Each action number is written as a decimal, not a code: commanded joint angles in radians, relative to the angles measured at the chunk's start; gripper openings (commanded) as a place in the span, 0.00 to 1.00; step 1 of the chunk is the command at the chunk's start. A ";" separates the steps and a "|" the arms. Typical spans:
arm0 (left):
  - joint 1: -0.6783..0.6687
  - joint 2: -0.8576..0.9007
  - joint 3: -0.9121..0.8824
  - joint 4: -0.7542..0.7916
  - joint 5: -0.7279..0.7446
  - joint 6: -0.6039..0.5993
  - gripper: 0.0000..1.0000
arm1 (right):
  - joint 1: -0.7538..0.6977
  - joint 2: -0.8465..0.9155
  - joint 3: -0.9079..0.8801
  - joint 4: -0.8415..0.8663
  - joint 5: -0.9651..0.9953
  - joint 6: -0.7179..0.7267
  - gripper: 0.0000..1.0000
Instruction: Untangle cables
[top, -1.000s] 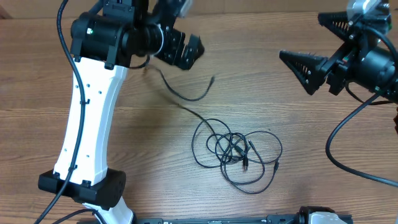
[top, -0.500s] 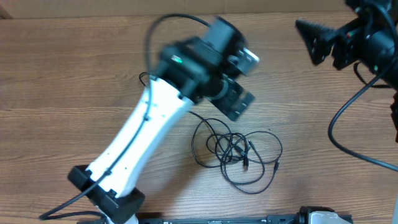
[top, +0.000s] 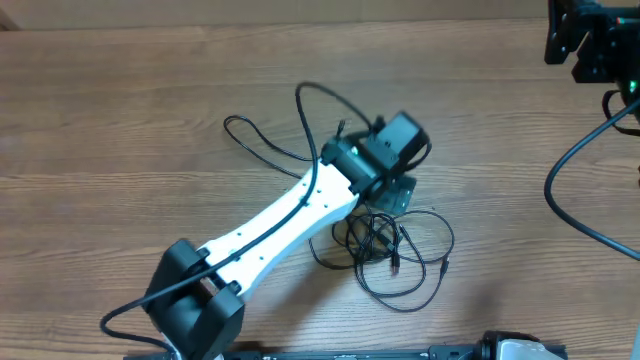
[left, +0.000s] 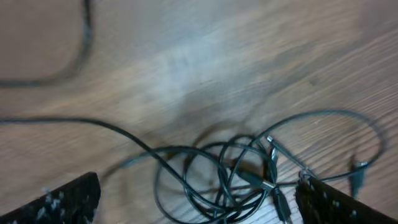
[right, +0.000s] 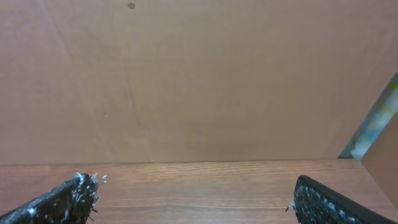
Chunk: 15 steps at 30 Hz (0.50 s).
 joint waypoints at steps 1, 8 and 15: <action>-0.005 -0.003 -0.100 0.062 0.084 -0.135 1.00 | -0.001 -0.035 0.018 0.005 0.021 0.015 1.00; -0.131 -0.003 -0.178 0.081 0.063 -0.416 0.97 | -0.001 -0.037 0.018 -0.001 0.020 0.015 1.00; -0.267 -0.003 -0.209 0.186 0.021 -0.510 1.00 | -0.001 -0.037 0.018 -0.005 0.020 0.015 1.00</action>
